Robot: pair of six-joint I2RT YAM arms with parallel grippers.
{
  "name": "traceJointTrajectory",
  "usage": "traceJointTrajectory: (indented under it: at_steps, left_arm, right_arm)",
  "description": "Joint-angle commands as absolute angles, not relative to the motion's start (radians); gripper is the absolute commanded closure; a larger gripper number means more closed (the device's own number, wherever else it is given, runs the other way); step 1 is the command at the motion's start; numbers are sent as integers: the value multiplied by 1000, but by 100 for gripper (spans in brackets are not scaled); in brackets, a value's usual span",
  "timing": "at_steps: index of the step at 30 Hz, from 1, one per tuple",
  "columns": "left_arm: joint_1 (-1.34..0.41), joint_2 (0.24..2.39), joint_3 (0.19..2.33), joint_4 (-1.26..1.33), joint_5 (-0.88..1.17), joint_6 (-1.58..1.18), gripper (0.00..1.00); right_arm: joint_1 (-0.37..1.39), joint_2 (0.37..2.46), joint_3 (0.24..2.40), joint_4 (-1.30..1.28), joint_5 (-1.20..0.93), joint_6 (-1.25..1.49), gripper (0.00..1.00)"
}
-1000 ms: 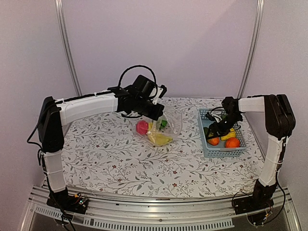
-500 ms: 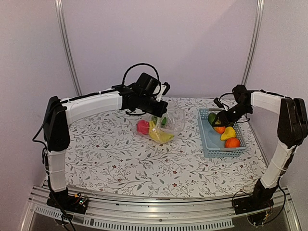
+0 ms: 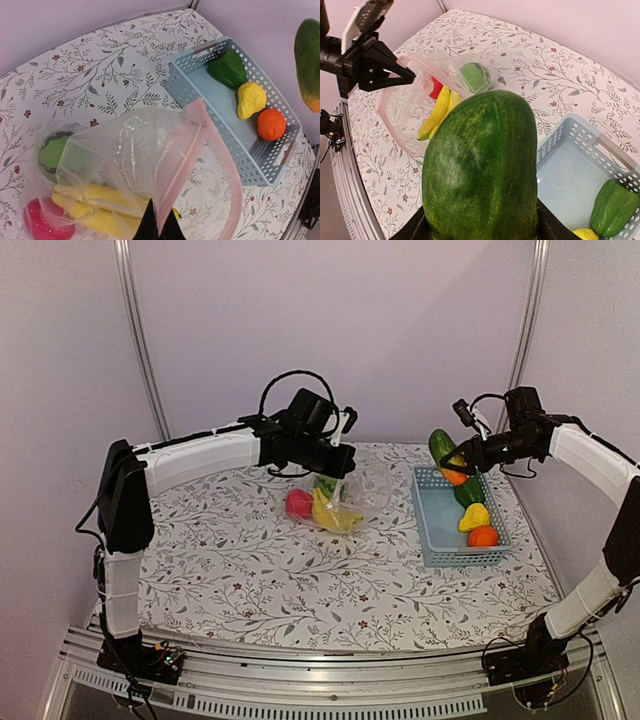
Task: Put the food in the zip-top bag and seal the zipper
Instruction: Pick up the fake fruit from the bin, then place the fake fruit in the zipper food storage bag.
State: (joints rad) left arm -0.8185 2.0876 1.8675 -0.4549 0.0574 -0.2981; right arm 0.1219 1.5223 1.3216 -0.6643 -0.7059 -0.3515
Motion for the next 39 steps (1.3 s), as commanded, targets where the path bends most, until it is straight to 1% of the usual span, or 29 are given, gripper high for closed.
traceJointTrajectory:
  at_steps: [1, 3, 7, 13, 17, 22, 26, 37, 39]
  left_arm:
    - [-825, 2102, 1890, -402, 104, -358, 100]
    - [-824, 2103, 1890, -394, 112, -370, 100]
    - [-825, 2099, 1889, -384, 126, -392, 100]
    - [-835, 2055, 1866, -369, 131, -403, 100]
    - [-843, 2025, 1859, -366, 151, -416, 100]
    - [-851, 1984, 1861, -363, 156, -424, 100]
    - [-851, 1958, 1859, -367, 155, -422, 100]
    - [-848, 1968, 1859, -388, 164, -412, 100]
    - [-845, 1974, 1863, -393, 162, -407, 100]
  right_arm:
    - [211, 1470, 1301, -606, -844, -353, 58]
    - [263, 1451, 1285, -578, -873, -357, 57]
    - [359, 1458, 1320, -585, -897, -364, 55]
    - [419, 1541, 1365, -602, -920, -357, 55]
    - [434, 1538, 1351, -548, -955, -369, 55]
    - [436, 1475, 1276, -361, -983, -355, 52]
    - [436, 1448, 1276, -276, -970, -326, 50]
    - [437, 1527, 1276, -104, -942, -232, 47]
    - [437, 1543, 1281, -88, -930, -214, 42]
